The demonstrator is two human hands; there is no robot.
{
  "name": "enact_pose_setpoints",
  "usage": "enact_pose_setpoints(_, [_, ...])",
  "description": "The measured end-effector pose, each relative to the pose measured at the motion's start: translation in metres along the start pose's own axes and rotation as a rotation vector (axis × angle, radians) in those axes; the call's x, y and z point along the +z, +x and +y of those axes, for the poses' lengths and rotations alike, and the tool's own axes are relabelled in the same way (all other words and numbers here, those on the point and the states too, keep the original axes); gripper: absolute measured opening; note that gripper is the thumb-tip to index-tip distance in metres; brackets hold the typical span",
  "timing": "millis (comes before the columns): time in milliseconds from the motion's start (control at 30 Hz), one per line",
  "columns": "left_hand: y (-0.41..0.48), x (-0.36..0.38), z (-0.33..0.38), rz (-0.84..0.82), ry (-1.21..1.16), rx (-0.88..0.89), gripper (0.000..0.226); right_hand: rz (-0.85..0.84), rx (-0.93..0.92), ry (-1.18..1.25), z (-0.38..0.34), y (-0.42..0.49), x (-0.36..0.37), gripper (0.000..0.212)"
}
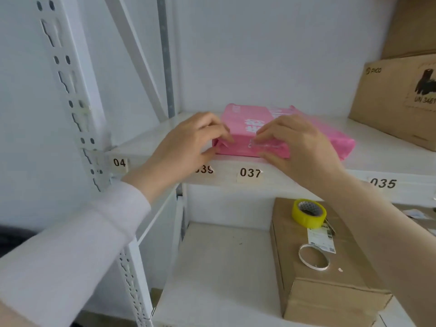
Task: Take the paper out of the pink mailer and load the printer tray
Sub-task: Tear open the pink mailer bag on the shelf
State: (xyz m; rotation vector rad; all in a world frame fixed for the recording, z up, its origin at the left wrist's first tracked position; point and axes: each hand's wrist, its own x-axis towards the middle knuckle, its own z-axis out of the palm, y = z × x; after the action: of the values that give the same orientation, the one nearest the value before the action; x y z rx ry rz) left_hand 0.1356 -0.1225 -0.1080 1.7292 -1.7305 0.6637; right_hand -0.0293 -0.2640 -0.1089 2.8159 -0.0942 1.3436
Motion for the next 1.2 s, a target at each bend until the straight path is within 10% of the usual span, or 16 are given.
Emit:
enact_pose_setpoints(700, [0.024, -0.003, -0.022, 0.040, 0.390, 0.540, 0.009, 0.122, -0.037, -0.007, 0.011, 0.002, 0.020, 0.021])
enact_pose_setpoints(1200, [0.018, 0.002, -0.014, 0.138, 0.248, 0.304, 0.016, 0.121, -0.019, -0.036, 0.005, 0.002, 0.020, 0.024])
